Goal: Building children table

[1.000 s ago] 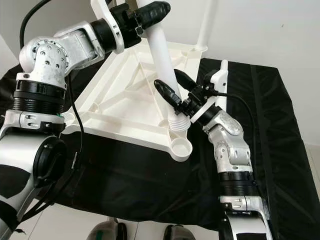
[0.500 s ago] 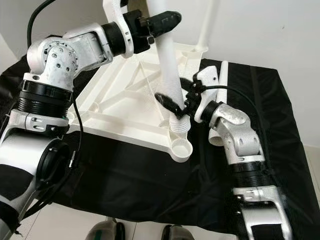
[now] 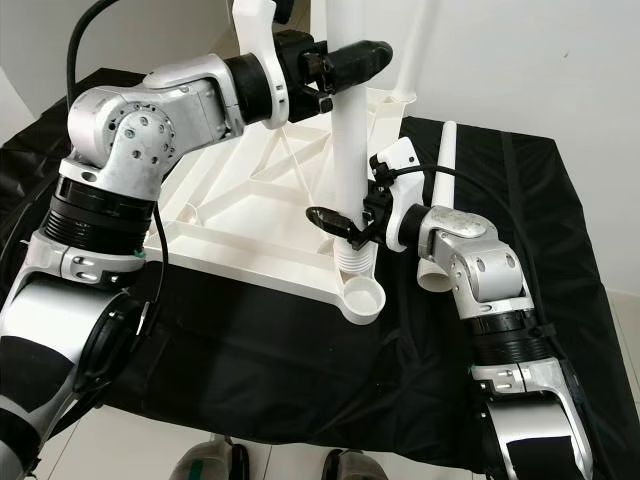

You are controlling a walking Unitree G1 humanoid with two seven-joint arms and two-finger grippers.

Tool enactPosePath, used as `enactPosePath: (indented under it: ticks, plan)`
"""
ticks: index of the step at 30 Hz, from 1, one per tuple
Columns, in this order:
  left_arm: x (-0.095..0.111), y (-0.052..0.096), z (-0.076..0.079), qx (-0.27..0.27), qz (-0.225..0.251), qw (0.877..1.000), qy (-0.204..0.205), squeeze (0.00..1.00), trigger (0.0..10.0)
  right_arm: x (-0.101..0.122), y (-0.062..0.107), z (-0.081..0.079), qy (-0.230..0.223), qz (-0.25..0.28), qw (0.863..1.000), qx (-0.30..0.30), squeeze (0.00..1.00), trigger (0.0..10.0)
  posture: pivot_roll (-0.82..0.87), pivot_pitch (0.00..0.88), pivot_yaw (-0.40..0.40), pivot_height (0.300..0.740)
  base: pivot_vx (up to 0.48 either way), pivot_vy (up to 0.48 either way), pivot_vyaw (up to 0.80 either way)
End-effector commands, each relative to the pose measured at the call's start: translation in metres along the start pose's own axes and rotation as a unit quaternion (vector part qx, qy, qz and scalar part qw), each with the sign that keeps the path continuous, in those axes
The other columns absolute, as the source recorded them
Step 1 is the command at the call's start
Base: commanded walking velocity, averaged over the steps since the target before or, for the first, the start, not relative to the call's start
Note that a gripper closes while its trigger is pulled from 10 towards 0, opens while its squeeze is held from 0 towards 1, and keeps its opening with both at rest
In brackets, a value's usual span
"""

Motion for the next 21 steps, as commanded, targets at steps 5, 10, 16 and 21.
enactPosePath:
  ticks: [5,10,16,21]
  plan:
    - [0.001,-0.001,0.015,-0.093,0.01,0.996,-0.016,0.0,10.0,0.01,0.004,-0.003,0.01,-0.008,1.0,0.021,0.0,10.0,-0.01,0.057,-0.028,0.74,0.0,0.0,0.0]
    - [0.0,-0.001,0.015,-0.091,0.01,0.996,-0.02,0.0,10.0,0.007,0.012,-0.003,0.016,-0.037,0.999,0.033,0.0,10.0,-0.01,0.062,-0.033,0.74,0.0,0.0,0.0]
    - [0.004,-0.001,0.017,-0.09,0.013,0.996,-0.026,0.0,10.0,-0.001,0.012,-0.006,0.017,-0.057,0.997,0.045,0.0,10.0,0.0,0.059,-0.031,0.74,0.0,0.0,0.0]
    - [0.006,-0.001,0.017,-0.09,0.014,0.995,-0.03,0.0,10.0,-0.004,0.01,-0.008,0.02,-0.062,0.997,0.049,0.0,10.0,0.0,0.058,-0.031,0.74,0.0,0.0,0.0]
Point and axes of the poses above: a point about 5 cm out from each wrist's last joint towards the gripper, its own y axis pointing back from the gripper into the wrist, its own x axis along the axis of the wrist's last joint, z = x × y, the point moved 1 cm from there along -y, pointing out of the wrist towards the gripper, and after that the axes turned 5 degrees about -y, right-handed, at the moved point
